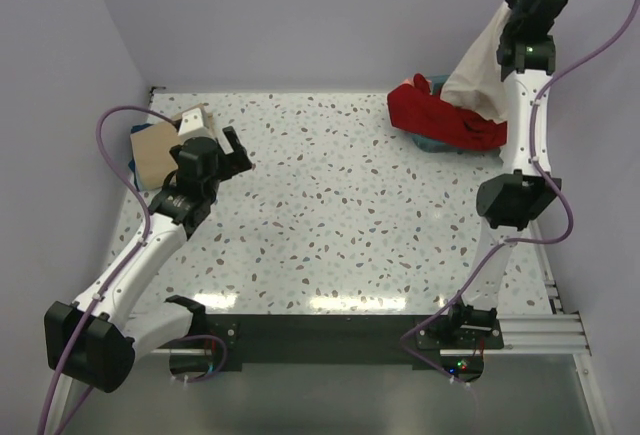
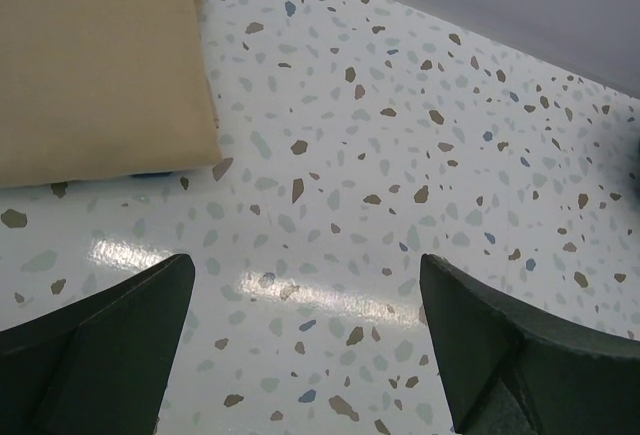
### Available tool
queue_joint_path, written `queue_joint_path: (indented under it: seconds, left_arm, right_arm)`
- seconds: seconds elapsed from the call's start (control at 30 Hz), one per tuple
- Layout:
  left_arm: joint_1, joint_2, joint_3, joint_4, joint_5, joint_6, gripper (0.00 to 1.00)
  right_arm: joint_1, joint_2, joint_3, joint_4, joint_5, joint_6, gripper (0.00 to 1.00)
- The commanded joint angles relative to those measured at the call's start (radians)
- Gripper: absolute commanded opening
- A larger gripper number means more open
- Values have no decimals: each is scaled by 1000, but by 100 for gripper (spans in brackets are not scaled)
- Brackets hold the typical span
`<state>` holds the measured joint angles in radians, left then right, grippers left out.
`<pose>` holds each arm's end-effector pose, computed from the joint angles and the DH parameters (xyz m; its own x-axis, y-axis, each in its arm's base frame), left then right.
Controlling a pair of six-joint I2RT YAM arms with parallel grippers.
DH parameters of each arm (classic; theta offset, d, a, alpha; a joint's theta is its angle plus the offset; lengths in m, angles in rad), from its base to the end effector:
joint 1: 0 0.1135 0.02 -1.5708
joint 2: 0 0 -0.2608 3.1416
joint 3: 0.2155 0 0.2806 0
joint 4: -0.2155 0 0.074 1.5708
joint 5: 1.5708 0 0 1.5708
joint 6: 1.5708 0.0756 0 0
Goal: Fold and stack the t-shirts
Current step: Grab the tshirt from the pile, then move the tshirt to the center of the board
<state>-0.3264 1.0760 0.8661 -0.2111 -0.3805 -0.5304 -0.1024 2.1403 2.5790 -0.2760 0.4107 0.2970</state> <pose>0.3011 -0.0723 0.2857 -0.3221 -0.3868 -0.8641 -0.2160 0.9187 -0.3308 0.5189 -0.0837 0.5271 0.2962 0.2393 -0.9247 0.4172 0.8384 0.3506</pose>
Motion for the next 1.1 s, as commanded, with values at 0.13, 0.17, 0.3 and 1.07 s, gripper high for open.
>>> queue_joint_path:
  seconds: [0.13,0.17,0.3,1.07]
  left_arm:
    - [7,-22,17,4,11,15,100]
    - [7,-25,16,3,8,15,100]
    - [7,-50,4,12,-4,6,100]
    - [7,-108,14,10,-129,38,100]
  right_arm:
    - [32,-60,63,261,14,116,0]
    - [39,-95,52,271,5,116,0]
    - [95,-198,3,317,-62,52,0]
    - [555,-454,-89,80,-492,110,0]
